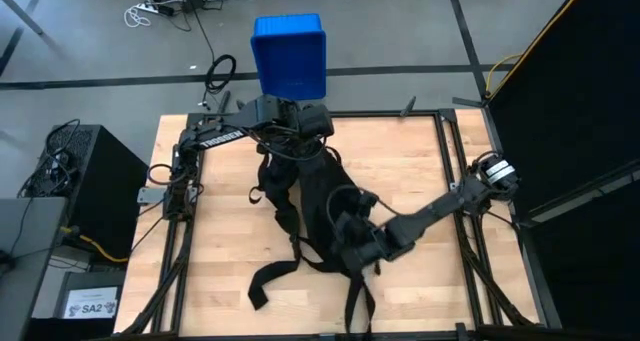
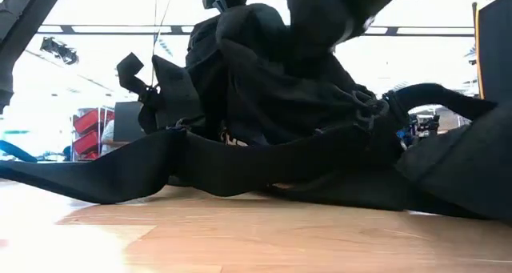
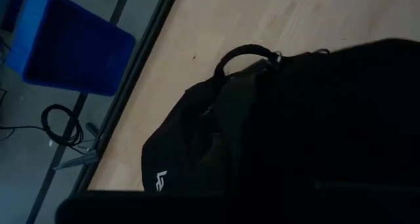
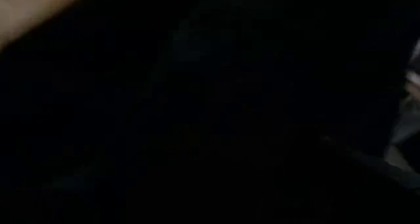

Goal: Unpack backpack
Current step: Open the backpack

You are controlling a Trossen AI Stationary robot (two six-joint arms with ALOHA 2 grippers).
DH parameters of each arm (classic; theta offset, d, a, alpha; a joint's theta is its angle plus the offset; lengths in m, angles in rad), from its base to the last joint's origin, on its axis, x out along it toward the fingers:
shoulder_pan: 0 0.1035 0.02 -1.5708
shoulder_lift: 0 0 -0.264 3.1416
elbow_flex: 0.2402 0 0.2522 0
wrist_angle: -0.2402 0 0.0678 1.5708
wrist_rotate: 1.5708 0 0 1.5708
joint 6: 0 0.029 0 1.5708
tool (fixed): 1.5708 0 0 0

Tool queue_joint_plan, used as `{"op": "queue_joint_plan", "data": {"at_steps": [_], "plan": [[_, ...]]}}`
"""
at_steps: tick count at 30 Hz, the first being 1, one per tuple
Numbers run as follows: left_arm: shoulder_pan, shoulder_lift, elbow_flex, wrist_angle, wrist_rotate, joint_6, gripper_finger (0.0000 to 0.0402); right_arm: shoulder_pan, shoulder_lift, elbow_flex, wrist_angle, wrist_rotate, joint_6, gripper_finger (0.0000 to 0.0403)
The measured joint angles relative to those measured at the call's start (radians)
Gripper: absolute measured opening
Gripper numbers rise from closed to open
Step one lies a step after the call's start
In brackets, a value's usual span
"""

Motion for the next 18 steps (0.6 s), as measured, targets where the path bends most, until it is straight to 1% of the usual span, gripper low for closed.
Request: {"op": "queue_joint_plan", "data": {"at_steps": [2, 4, 6, 9, 10, 11, 13, 18], "plan": [[-0.004, 0.000, 0.000, -0.001, -0.002, 0.002, 0.0000, -0.027, 0.000, 0.000, -0.013, -0.033, -0.004, 0.0320], [-0.011, 0.000, 0.000, -0.002, 0.001, 0.003, 0.0000, -0.040, 0.000, 0.000, -0.014, -0.064, -0.012, 0.0263], [-0.018, 0.000, 0.000, -0.002, 0.022, 0.013, 0.0000, -0.042, 0.000, -0.002, -0.018, -0.090, -0.025, 0.0189], [-0.039, 0.000, 0.000, -0.002, 0.044, 0.030, 0.0000, -0.040, 0.000, -0.002, -0.020, -0.112, -0.037, 0.0058], [-0.049, 0.000, 0.000, -0.002, 0.045, 0.030, 0.0000, -0.035, 0.000, -0.002, -0.021, -0.115, -0.047, 0.0030], [-0.061, 0.000, 0.000, -0.002, 0.045, 0.030, 0.0000, -0.028, 0.000, -0.002, -0.021, -0.116, -0.051, 0.0020], [-0.085, 0.000, 0.000, -0.003, 0.048, 0.029, 0.0000, -0.014, -0.001, -0.002, -0.021, -0.120, -0.048, 0.0017], [-0.162, 0.000, 0.000, -0.003, 0.090, 0.004, 0.0000, 0.054, -0.014, 0.002, -0.007, -0.182, -0.046, 0.0005]]}}
